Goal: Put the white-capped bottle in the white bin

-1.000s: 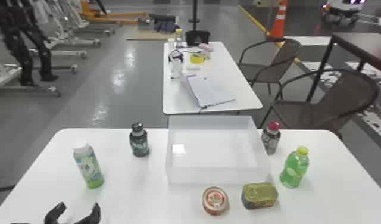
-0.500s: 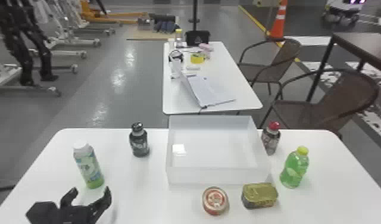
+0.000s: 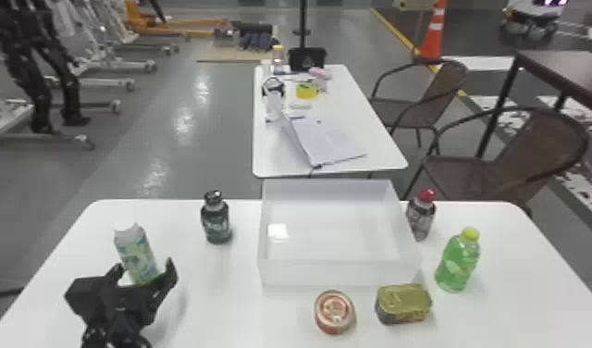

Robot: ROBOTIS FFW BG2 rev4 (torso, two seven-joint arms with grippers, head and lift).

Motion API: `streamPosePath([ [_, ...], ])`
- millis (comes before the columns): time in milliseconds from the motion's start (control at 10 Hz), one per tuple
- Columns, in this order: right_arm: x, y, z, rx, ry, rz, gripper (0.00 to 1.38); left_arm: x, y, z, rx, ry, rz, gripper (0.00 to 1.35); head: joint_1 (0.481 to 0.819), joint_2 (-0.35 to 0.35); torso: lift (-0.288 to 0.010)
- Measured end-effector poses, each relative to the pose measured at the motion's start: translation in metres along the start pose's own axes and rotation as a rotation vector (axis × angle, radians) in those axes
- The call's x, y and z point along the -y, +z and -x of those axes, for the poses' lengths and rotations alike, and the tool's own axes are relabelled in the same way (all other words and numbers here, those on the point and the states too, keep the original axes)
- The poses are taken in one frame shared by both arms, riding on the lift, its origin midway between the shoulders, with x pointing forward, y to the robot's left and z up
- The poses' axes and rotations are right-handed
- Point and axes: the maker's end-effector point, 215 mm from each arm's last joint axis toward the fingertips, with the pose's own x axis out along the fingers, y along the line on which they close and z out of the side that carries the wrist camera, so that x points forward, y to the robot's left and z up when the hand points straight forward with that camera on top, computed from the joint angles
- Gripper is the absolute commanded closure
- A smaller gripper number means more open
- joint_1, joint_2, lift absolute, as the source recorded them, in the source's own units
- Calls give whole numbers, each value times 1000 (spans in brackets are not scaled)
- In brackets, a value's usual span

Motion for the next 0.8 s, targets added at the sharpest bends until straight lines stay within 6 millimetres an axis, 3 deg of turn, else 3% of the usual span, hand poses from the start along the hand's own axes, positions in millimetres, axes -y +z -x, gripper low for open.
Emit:
streamPosePath([
  [100, -2, 1, -3, 3, 8, 0, 104, -5, 4, -10, 7, 13, -8, 297, 549, 0, -100],
  [300, -4, 3, -6, 6, 14, -1, 104, -20, 9, -18, 12, 49, -42, 996, 549, 0, -100],
  [400, -5, 2, -6, 6, 15, -3, 104, -28, 8, -17, 8, 68, -56, 1087, 549, 0, -100],
  [800, -7, 0, -7, 3, 17, -10, 104, -28, -2, -13, -19, 66, -69, 1087, 549, 0, -100],
])
